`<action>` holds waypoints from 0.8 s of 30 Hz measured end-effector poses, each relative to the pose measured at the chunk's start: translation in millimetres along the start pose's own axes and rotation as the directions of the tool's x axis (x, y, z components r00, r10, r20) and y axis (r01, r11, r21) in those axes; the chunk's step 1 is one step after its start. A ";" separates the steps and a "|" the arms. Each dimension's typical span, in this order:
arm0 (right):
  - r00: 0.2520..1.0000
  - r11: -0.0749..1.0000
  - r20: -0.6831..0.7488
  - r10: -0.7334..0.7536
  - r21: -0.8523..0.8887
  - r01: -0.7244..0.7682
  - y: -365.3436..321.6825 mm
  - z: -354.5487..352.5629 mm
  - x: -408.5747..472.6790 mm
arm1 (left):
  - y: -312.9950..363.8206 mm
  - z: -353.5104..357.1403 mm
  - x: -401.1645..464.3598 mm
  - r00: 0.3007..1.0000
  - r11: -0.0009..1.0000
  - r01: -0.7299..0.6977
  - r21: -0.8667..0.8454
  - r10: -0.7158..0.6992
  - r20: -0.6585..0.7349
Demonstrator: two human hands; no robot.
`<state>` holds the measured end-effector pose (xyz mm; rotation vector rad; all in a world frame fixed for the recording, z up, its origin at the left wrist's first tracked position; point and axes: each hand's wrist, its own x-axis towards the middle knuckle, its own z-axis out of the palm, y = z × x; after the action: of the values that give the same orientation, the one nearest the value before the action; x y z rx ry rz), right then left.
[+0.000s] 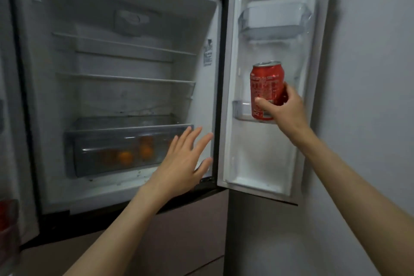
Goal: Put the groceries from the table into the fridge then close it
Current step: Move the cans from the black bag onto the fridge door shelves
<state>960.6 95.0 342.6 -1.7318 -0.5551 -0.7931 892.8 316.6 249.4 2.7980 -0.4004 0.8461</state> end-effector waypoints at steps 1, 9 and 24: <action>1.000 0.999 0.002 -0.023 -0.035 0.023 3.7 -6.3 18.3 | 6.3 2.9 20.6 1.000 1.000 -0.005 -0.002 0.005 -0.004; 0.982 0.991 0.185 0.043 -0.136 -0.017 45.9 -23.7 118.3 | 42.5 33.0 127.8 0.999 0.999 -0.019 -0.032 0.020 0.029; 0.700 0.672 0.631 0.334 -0.680 0.293 79.0 -17.7 160.4 | 38.5 54.8 154.4 0.985 0.997 -0.053 0.064 0.063 -0.159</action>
<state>1119.4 51.2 414.5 -2.8842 -0.7855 -0.2484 1032.6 235.1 295.7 2.7564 -0.4389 1.1060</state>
